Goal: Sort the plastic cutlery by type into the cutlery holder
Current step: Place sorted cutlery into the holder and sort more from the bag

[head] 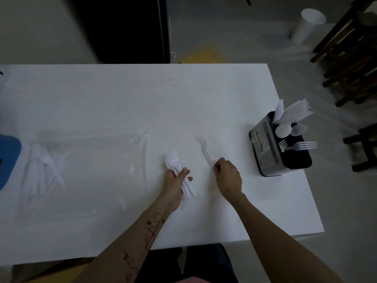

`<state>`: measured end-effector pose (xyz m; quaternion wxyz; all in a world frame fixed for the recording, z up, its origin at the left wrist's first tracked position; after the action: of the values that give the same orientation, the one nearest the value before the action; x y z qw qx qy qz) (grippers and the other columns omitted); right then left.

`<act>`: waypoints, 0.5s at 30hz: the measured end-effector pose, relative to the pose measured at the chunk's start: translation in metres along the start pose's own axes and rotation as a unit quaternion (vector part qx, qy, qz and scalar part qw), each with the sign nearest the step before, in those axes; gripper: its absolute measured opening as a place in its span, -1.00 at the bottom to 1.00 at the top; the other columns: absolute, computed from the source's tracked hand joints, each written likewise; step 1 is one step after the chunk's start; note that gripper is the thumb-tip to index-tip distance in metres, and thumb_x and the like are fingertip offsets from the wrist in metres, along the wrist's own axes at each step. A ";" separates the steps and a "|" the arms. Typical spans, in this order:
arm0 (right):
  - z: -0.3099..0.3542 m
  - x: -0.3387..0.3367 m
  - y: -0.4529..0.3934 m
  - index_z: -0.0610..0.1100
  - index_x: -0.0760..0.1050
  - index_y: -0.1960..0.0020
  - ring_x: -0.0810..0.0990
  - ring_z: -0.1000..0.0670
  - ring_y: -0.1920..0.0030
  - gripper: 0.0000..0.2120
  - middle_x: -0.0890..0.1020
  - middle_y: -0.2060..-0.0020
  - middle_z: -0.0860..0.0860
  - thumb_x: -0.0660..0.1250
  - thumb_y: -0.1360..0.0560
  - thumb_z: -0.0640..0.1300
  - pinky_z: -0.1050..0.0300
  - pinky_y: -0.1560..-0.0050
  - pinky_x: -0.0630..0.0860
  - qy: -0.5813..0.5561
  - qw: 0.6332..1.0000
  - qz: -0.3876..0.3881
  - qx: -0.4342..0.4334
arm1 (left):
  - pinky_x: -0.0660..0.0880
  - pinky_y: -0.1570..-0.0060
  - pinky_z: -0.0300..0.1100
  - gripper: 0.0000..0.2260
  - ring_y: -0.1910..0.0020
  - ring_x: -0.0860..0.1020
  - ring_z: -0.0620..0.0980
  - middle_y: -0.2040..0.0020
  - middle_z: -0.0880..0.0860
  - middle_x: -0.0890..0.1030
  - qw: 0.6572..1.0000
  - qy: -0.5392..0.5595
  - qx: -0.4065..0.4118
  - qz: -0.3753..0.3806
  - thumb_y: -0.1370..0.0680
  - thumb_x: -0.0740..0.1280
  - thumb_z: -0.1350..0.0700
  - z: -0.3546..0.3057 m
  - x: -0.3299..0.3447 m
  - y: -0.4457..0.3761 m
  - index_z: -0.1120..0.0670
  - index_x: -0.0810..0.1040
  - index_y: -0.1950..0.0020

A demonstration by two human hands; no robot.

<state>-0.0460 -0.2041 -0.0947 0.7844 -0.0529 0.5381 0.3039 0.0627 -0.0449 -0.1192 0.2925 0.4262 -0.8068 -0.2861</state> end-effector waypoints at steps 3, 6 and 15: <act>0.002 0.008 0.011 -0.17 0.57 0.04 0.60 -0.01 0.23 -0.92 0.64 0.21 -0.04 0.33 -0.57 -0.17 0.14 0.24 0.57 -0.288 0.952 0.098 0.040 | 0.50 0.12 -0.16 -0.79 0.09 0.58 -0.02 -0.04 0.08 0.56 1.000 0.002 0.007 -0.008 -0.59 0.26 0.15 -0.002 0.000 -0.001 0.18 0.44 -0.20; 0.015 0.017 0.032 -0.21 0.62 0.06 0.63 0.01 0.23 -0.95 0.67 0.23 -0.09 0.38 -0.53 -0.23 0.22 0.23 0.55 -0.411 0.883 0.221 0.044 | 0.50 0.11 -0.16 -0.81 0.05 0.58 -0.03 -0.02 0.03 0.58 1.000 0.020 0.001 -0.005 -0.61 0.24 0.11 -0.005 0.006 0.001 0.14 0.44 -0.18; 0.016 -0.002 0.045 -0.37 0.58 0.02 0.63 -0.02 0.25 -0.82 0.67 0.22 -0.20 0.46 -0.47 -0.26 0.18 0.17 0.58 -0.449 0.841 0.293 0.070 | 0.54 0.08 -0.07 -0.81 -0.03 0.56 0.02 -0.07 0.07 0.55 0.997 0.029 0.014 0.065 -0.60 0.23 0.18 -0.016 0.051 0.008 0.20 0.40 -0.19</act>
<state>-0.0573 -0.1619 -0.0748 0.8162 0.3045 0.1374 0.4713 0.0465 -0.0878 -0.0913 0.3275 0.3851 -0.8279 -0.2427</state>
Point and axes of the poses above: each hand's wrist, its own y-axis away from the middle knuckle, its own x-axis out of the palm, z = x × y, the point moved 9 cm from there along -y, towards the middle knuckle
